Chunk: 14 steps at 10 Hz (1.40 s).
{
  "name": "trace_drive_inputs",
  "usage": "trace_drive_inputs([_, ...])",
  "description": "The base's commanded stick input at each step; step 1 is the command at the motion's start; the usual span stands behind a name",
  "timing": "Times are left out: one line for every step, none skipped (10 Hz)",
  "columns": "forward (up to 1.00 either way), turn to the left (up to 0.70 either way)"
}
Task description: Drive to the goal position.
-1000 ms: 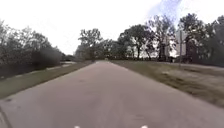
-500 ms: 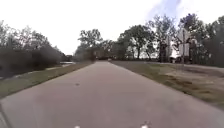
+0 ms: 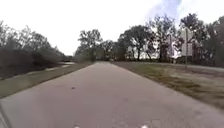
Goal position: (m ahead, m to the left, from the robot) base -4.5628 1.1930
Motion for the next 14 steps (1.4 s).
trace_drive_inputs([0.70, 0.00])
trace_drive_inputs([0.70, 0.00])
trace_drive_inputs([0.70, 0.00])
trace_drive_inputs([0.70, 0.00])
trace_drive_inputs([0.70, 0.00])
trace_drive_inputs([0.70, 0.00])
trace_drive_inputs([0.70, 0.00])
trace_drive_inputs([0.70, 0.00])
trace_drive_inputs([0.70, 0.00])
trace_drive_inputs([0.70, 0.00])
trace_drive_inputs([0.70, 0.00])
trace_drive_inputs([0.70, 0.00])
trace_drive_inputs([0.70, 0.00])
trace_drive_inputs([0.70, 0.00])
